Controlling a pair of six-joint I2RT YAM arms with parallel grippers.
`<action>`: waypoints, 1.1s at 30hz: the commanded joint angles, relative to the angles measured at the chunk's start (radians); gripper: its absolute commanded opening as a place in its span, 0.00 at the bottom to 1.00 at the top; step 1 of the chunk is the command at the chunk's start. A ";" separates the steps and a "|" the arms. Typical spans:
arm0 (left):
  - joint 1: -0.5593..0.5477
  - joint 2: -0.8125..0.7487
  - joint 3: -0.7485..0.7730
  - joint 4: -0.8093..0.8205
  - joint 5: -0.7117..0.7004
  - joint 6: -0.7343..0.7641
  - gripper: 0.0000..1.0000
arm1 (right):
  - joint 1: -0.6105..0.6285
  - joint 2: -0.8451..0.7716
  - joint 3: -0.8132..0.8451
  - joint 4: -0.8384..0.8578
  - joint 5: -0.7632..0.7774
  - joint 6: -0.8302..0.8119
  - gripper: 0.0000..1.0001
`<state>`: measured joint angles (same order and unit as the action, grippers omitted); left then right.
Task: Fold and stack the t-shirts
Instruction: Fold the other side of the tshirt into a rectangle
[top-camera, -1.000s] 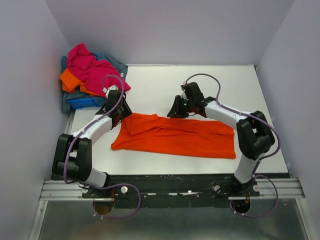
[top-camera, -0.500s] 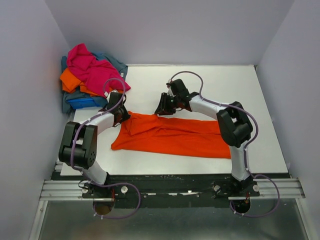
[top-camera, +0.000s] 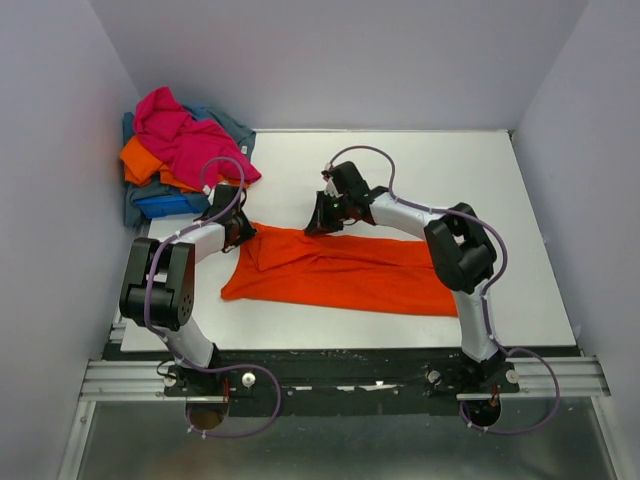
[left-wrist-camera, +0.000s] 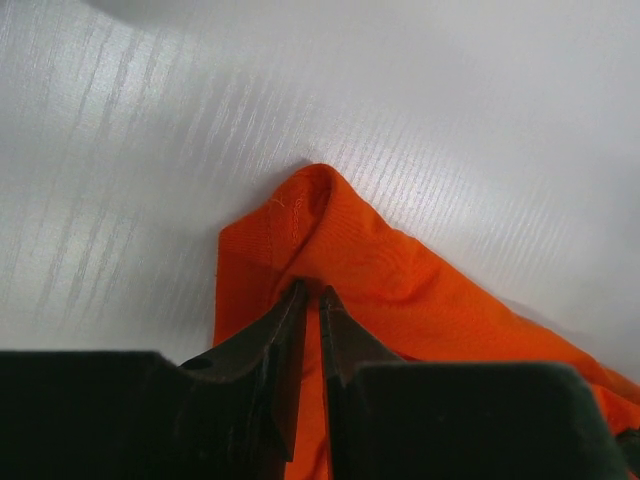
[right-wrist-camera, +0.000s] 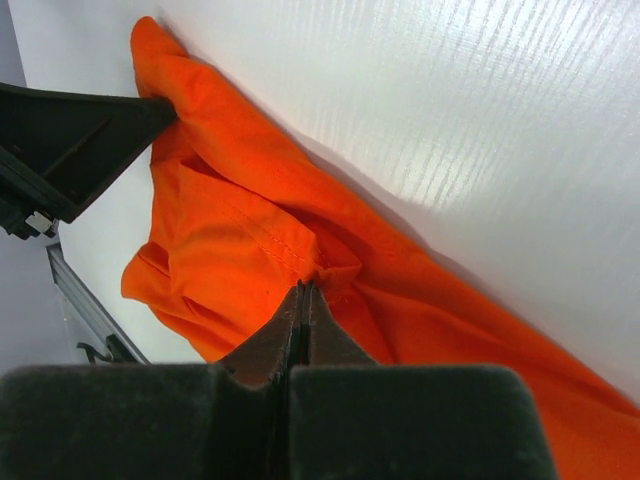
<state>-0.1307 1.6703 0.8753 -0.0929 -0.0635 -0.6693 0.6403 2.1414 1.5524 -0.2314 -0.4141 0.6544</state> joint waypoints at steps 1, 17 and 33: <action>0.009 0.009 0.010 -0.007 -0.001 0.019 0.24 | 0.005 -0.032 -0.023 -0.011 -0.014 -0.033 0.01; 0.009 -0.007 0.017 -0.028 -0.025 0.036 0.26 | 0.013 -0.353 -0.414 0.038 -0.097 -0.073 0.12; 0.006 -0.179 0.007 -0.076 -0.053 0.034 0.38 | 0.013 -0.269 -0.164 0.009 -0.008 -0.110 0.51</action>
<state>-0.1307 1.5745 0.8764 -0.1307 -0.0742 -0.6434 0.6468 1.7912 1.2907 -0.2413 -0.4282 0.5747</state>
